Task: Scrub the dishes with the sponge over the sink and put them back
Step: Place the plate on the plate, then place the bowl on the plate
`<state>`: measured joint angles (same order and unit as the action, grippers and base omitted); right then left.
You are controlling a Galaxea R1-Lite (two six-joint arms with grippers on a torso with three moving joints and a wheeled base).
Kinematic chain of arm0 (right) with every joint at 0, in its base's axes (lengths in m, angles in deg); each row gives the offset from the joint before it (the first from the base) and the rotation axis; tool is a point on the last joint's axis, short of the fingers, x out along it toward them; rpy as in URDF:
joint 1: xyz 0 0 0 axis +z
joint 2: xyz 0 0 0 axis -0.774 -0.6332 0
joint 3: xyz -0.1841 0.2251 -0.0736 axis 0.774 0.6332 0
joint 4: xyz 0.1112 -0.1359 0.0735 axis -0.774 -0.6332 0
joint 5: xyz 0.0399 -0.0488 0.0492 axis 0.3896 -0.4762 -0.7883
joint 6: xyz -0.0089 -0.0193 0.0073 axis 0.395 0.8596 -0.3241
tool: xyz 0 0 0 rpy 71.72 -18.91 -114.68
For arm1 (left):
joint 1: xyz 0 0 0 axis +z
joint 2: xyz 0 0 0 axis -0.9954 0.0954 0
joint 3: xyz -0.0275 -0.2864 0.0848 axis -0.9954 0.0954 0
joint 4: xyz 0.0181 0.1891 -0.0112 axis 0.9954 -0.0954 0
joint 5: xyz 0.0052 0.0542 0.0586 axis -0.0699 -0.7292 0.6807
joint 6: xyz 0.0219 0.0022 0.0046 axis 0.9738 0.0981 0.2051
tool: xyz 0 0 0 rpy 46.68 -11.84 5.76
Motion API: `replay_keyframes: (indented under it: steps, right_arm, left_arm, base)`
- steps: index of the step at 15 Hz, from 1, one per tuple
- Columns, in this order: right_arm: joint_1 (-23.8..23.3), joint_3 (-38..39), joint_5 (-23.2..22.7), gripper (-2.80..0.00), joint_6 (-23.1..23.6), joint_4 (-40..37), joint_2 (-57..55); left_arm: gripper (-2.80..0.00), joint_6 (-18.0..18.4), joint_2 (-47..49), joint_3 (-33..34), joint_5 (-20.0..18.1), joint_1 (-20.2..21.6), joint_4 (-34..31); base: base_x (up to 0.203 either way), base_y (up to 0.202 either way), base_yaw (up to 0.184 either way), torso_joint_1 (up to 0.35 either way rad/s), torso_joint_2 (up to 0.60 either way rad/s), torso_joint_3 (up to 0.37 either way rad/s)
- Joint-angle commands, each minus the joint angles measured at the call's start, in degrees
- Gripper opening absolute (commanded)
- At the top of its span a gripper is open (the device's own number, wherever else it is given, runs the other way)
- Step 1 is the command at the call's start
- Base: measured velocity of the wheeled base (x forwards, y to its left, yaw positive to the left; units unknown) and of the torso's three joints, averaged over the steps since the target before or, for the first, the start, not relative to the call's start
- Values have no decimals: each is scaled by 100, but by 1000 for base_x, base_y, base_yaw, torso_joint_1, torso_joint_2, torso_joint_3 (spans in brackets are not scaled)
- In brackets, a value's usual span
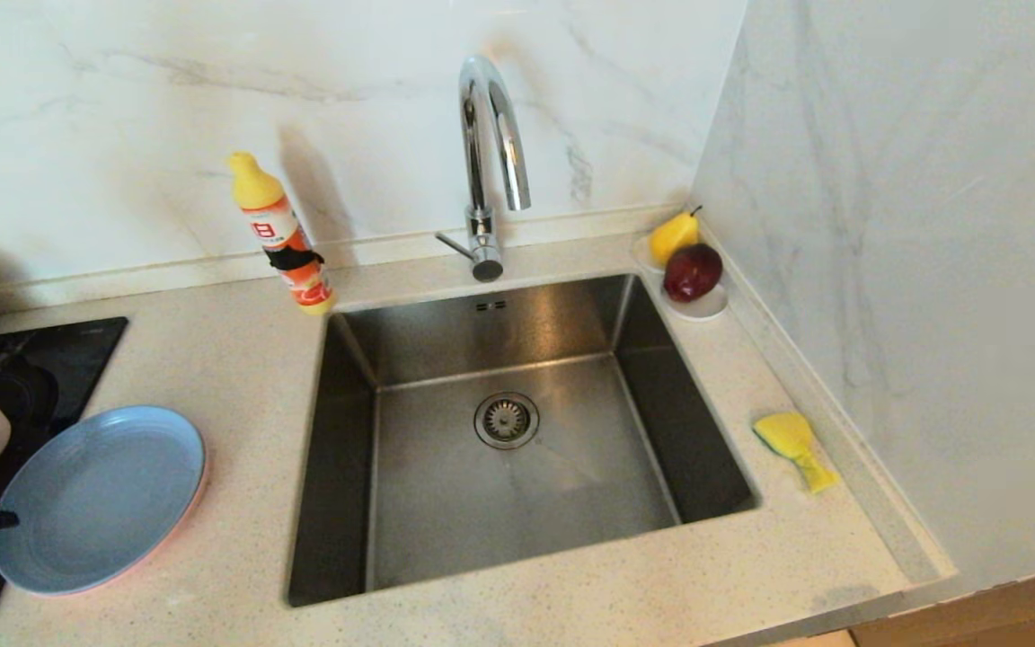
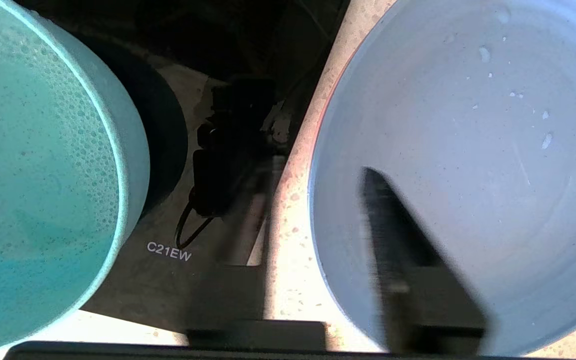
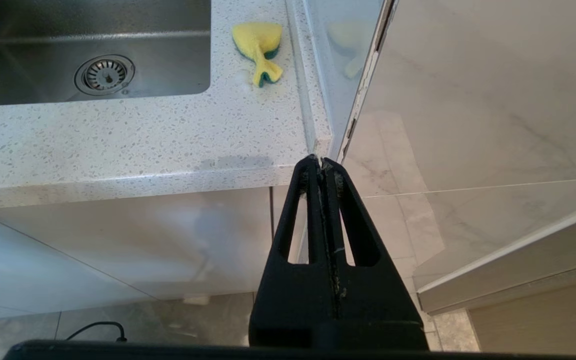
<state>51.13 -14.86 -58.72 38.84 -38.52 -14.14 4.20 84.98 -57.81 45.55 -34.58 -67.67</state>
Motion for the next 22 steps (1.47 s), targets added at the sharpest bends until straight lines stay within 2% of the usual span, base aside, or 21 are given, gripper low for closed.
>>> replay_keyframes:
  steps: [1,8,10,11,14,16,19,22]
  right_arm:
    - [2,0,-2,-280,2,-1,1]
    - [2,0,-2,-280,2,-1,1]
    - [2,0,-2,-280,2,-1,1]
    - [2,0,-2,-280,2,-1,1]
    - [2,0,-2,-280,2,-1,1]
    - [2,0,-2,-280,2,-1,1]
    - [2,0,-2,-280,2,-1,1]
    - [2,0,-2,-280,2,-1,1]
  left_arm:
    - [0,0,-39,-20,-28,6,16]
    - [0,-139,-1073,-160,-60,6,-18]
    - [0,-167,-1257,-471,-31,3,-223]
    - [-280,-193,-1244,-731,-12,2,-467]
    - [-280,-233,-1078,-1716,31,-1,-1554]
    - [-280,-255,-957,-2311,63,1,-2055]
    - [-280,-294,-630,-3184,235,-2,-2414]
    - [-280,-277,73,-3895,558,-17,-2510]
  base:
    - [0,0,0,0,0,0]
    - [0,0,0,0,0,0]
    - [0,0,0,0,0,0]
    - [0,0,0,0,0,0]
    - [0,0,0,0,0,0]
    - [0,0,0,0,0,0]
    - [0,0,0,0,0,0]
    - [0,0,0,0,0,0]
